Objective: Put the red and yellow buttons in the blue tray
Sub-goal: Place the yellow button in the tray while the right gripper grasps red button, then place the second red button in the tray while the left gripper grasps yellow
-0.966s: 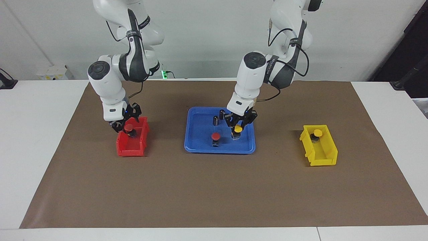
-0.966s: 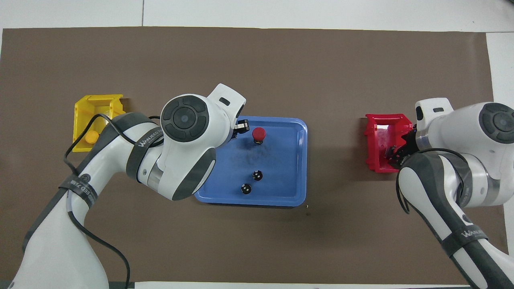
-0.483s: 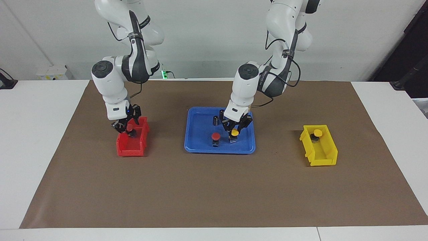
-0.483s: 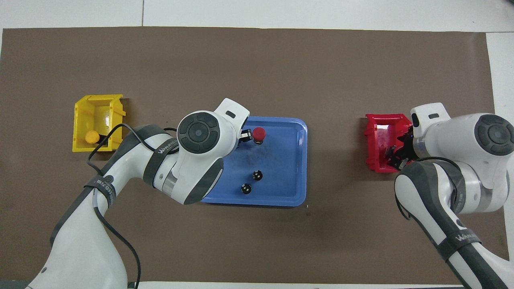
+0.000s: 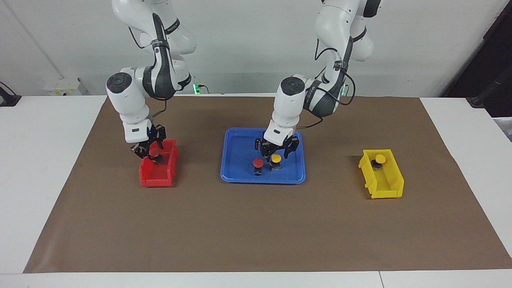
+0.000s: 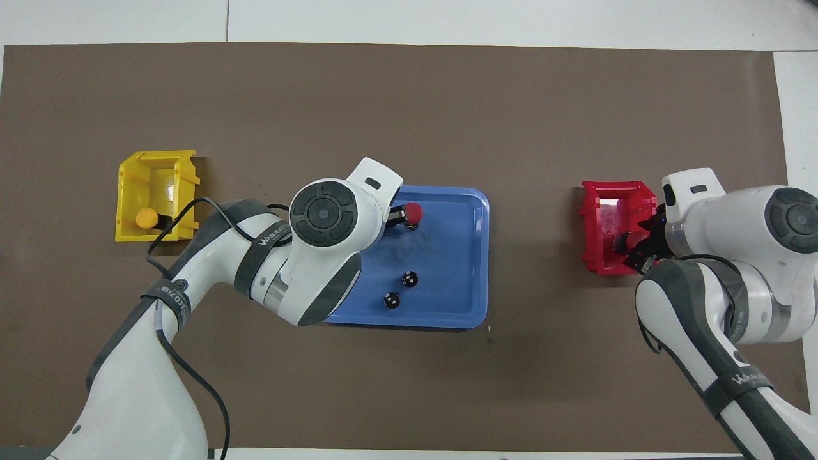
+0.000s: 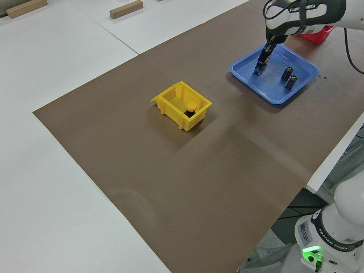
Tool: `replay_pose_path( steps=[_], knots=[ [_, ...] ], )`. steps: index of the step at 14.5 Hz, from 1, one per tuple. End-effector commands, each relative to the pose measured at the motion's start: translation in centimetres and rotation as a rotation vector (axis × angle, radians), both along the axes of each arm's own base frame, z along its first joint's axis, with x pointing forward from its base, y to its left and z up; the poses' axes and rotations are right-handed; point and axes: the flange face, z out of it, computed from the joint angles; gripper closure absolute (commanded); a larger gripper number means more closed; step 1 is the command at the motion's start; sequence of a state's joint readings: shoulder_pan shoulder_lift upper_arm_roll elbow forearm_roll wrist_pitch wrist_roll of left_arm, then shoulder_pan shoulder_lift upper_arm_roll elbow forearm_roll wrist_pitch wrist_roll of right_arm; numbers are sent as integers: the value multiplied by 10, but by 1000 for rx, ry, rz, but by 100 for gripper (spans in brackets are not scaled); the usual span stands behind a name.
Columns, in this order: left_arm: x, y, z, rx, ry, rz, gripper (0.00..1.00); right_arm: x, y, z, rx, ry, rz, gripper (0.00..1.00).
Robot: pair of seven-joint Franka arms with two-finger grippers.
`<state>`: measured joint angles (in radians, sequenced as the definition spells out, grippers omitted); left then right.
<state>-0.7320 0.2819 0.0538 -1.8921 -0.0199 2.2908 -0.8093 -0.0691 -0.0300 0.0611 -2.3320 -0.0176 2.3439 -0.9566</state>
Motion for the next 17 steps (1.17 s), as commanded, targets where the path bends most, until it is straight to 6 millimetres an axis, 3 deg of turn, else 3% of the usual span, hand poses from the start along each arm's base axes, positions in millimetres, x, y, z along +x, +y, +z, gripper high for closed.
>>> replay_pose_path(
  steps=[1, 2, 4, 6, 8, 10, 13, 15, 17],
  knots=[
    [11, 31, 42, 19, 16, 28, 16, -8, -3, 2, 11, -19, 18, 42],
    [23, 59, 55, 28, 22, 4, 0, -8, -3, 2, 11, -19, 18, 47],
    [45, 114, 67, 60, 54, -125, 0, -8, -3, 2, 11, -19, 18, 64],
    [66, 172, 93, 76, 82, -220, 0, -5, -2, 5, 11, -22, 15, 81],
    [80, 234, 126, 80, 103, -308, 0, 7, 3, 17, 13, -28, 13, 82],
    [72, 292, 169, 73, 84, -344, 0, 30, 5, 44, 17, 18, -25, 82],
    [64, 350, 195, 70, 81, -399, 0, 68, 37, 95, 21, 71, -85, 82],
    [66, 362, 194, 73, 64, -407, 0, 85, 80, 133, 24, 71, -172, 82],
    [68, 363, 176, 75, 34, -395, 0, 93, 133, 142, 37, 44, -292, 82]
  ],
)
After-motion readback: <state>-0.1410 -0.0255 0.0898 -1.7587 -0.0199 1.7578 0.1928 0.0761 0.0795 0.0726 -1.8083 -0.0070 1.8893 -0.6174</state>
